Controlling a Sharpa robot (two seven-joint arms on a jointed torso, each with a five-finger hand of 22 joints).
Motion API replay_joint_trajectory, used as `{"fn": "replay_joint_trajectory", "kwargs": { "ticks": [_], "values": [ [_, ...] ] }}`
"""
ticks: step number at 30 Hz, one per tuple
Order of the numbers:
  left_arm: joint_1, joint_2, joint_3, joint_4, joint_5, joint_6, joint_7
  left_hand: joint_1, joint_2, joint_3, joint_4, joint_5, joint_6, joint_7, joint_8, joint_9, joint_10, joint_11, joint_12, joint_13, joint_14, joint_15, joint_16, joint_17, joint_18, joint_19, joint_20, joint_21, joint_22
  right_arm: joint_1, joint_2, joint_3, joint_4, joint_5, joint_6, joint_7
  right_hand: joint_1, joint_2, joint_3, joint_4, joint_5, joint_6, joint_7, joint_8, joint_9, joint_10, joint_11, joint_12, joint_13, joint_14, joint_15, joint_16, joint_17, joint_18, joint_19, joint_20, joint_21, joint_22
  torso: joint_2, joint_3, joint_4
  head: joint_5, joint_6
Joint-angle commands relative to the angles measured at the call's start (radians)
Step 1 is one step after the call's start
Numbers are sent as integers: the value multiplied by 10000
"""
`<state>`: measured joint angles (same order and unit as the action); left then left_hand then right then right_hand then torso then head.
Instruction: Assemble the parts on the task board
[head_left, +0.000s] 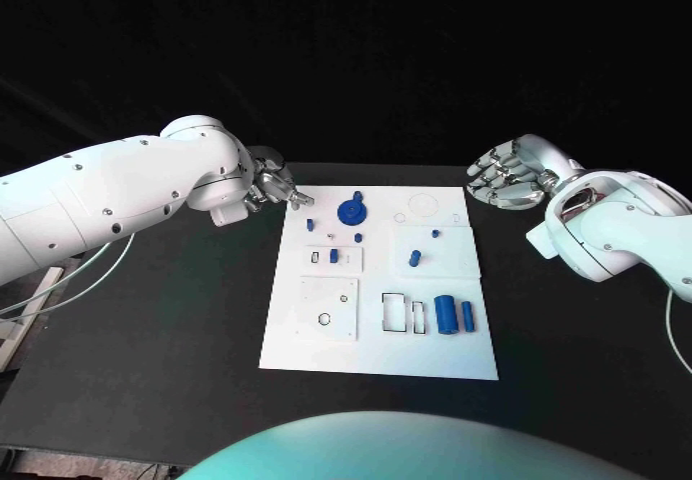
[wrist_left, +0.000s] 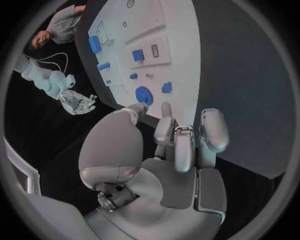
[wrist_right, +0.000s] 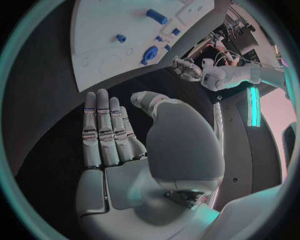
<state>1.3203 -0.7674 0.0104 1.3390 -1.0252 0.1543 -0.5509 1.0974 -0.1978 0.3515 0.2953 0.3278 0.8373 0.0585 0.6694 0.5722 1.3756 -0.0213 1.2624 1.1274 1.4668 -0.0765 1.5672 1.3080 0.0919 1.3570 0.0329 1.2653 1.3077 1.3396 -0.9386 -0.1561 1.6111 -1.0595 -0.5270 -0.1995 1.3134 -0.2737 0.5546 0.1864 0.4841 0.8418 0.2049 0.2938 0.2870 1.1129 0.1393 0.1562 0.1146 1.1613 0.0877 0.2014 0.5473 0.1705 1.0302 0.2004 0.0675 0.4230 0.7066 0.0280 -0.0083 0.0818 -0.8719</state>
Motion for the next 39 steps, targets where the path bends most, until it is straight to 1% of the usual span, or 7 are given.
{"fn": "replay_joint_trajectory", "kwargs": {
  "ticks": [1, 7, 12, 18, 25, 34, 39],
  "values": [
    [28, 178, 1, -256, -510, 663, -46, -144, 24, -99, -20, -123, 132, -37, 8, -15, 3, 28, 14, 10, 1040, 51, 36, 2628, -86, -1, 80, -43, 222, -25, 31, 0, -9, 25, -30, 90, -83, 25, -21, 36, 41, -24, 3, -25, -15, -53, 31, -34, -12, -72, -4, -64, -15, 111, -25, 33, -40, -17, -2, 6, 29, 38, -8],
    [38, 538, -50, -742, -653, 1049, -132, -272, -3, -298, -14, -335, 194, -53, 46, -25, -43, 18, -27, -47, 1040, 42, 36, 2628, -80, -9, 77, -79, 222, -48, 68, 0, -3, -226, -47, 90, -102, 55, -18, 62, 53, -14, 0, -18, -18, -46, 30, -30, -22, -65, -3, -69, -13, 114, -25, 37, -37, -38, -3, -2, 13, 75, -8],
    [39, 824, -118, -1117, -672, 1221, -136, -594, 79, -682, -8, -834, 160, -53, 56, -53, -90, 26, -48, -85, 1040, 52, 36, 2628, -77, -18, 85, -122, 236, -56, 94, 0, -5, -241, -83, 107, -105, 56, -19, 65, 54, -14, 1, -18, -19, -46, 30, -30, -23, -65, -3, -70, -13, 114, -25, 37, -36, -41, -10, 8, -16, 113, -8],
    [35, 1122, -201, -1521, -673, 1338, -112, -694, 152, -805, -5, -906, 122, -43, 43, -68, -108, 31, -55, -98, 1040, 56, 36, 2628, -77, -17, 88, -130, 247, -59, 113, 0, -2, -230, -108, 119, -112, 50, -26, 70, 56, -18, 2, -20, -22, -53, 32, -33, -29, -68, -1, -75, -14, 114, -28, 40, -37, -51, -12, -2, -3, 110, 1],
    [31, 1313, -272, -1764, -627, 1488, -79, -593, 274, -852, -23, -676, 66, -34, 13, -99, -127, 42, -46, -91, 1040, 66, 36, 2628, -76, -22, 96, -150, 258, -60, 131, 1, 0, -227, -117, 125, -114, 45, -29, 71, 58, -22, 2, -21, -24, -60, 33, -37, -34, -73, 1, -81, -15, 115, -32, 42, -38, -59, -19, 7, 5, 130, 2],
    [29, 1416, -333, -1894, -583, 1682, -64, -146, 437, -798, -33, 117, 100, -36, 2, -165, -159, 47, -37, -101, 1040, 75, 36, 2628, -73, -24, 108, -188, 299, -60, 144, 1, 2, -227, -107, 120, -113, 39, -34, 70, 60, -27, 3, -23, -28, -68, 34, -41, -41, -80, 3, -89, -16, 115, -36, 44, -39, -71, -13, 3, 6, 137, -8],
    [18, 1492, -388, -1964, -488, 1713, -25, -76, 476, -766, -35, 193, 107, -40, 0, -176, -158, 44, -31, -94, 1040, 75, 36, 2628, -73, -22, 109, -190, 307, -60, 155, 1, 2, -227, -99, 121, -113, 39, -34, 70, 60, -27, 3, -23, -28, -68, 34, -41, -41, -80, 3, -89, -16, 115, -36, 44, -39, -71, -16, 0, 8, 144, -8]
  ]
}}
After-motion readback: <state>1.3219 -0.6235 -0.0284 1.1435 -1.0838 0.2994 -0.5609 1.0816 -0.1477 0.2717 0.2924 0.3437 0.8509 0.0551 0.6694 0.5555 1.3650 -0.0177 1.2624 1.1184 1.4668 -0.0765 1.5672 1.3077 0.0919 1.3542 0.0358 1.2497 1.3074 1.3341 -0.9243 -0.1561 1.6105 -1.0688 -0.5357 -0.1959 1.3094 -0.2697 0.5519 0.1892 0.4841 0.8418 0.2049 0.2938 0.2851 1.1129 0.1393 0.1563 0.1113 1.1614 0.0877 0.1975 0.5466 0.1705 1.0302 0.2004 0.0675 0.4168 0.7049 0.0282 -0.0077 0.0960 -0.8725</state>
